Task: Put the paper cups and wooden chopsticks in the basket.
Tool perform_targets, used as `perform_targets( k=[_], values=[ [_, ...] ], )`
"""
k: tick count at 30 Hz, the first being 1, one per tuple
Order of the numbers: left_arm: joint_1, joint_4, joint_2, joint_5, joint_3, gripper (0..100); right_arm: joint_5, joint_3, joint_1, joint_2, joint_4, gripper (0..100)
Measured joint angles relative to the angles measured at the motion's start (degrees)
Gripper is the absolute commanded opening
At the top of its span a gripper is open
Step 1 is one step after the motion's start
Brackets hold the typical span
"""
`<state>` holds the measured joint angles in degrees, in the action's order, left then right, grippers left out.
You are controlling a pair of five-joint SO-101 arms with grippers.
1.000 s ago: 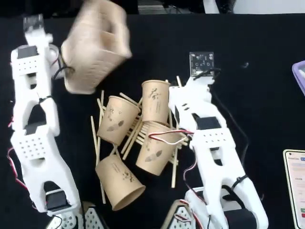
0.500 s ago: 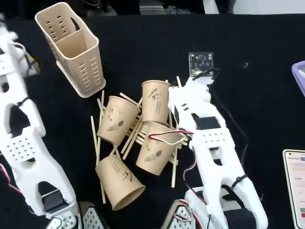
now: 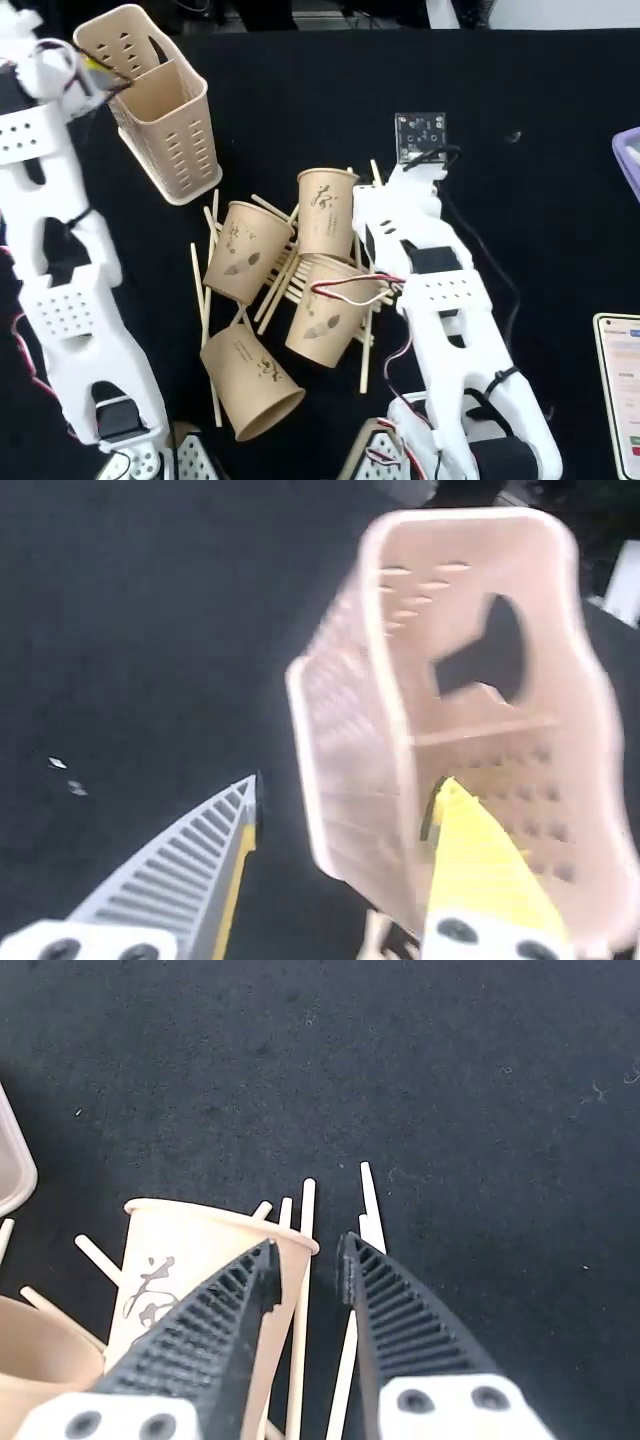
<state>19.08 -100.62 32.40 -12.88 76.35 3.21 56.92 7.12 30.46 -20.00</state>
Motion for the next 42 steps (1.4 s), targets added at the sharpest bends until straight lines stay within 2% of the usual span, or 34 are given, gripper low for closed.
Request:
perform_targets(
  k=[5, 10, 13, 18, 23, 33, 38, 42],
  values=[
    [-5.1, 0.0, -6.1, -2.5, -9.4, 28, 0.0, 0.0, 0.0, 0.0, 0.0, 11.4],
    [-8.5, 0.1, -6.5, -3.4, -15.7, 27, -0.1, 0.0, 0.0, 0.0, 0.0, 11.4],
    [-8.9, 0.3, -6.5, -3.4, -17.2, 20, -0.1, 0.0, 0.0, 0.0, 0.0, 11.4],
    [-9.0, 0.4, -6.5, -3.4, -17.4, 3, -0.1, 0.0, 0.0, 0.0, 0.0, 11.4],
    [-10.6, 0.4, -6.5, -1.1, -17.4, 3, -0.1, 0.0, 0.0, 0.0, 0.0, 11.4],
    [-18.3, 0.6, -6.8, 21.2, -17.2, 5, -0.1, 0.3, 0.0, 0.0, 0.0, 11.4],
    [-18.4, 0.5, -6.6, 22.7, -17.4, 28, -0.1, 0.6, 0.0, 0.0, 0.1, 11.4],
    [-16.1, 0.4, -6.5, 19.6, -17.4, 27, -0.1, 0.6, 0.0, 0.0, 0.3, 11.4]
  ],
)
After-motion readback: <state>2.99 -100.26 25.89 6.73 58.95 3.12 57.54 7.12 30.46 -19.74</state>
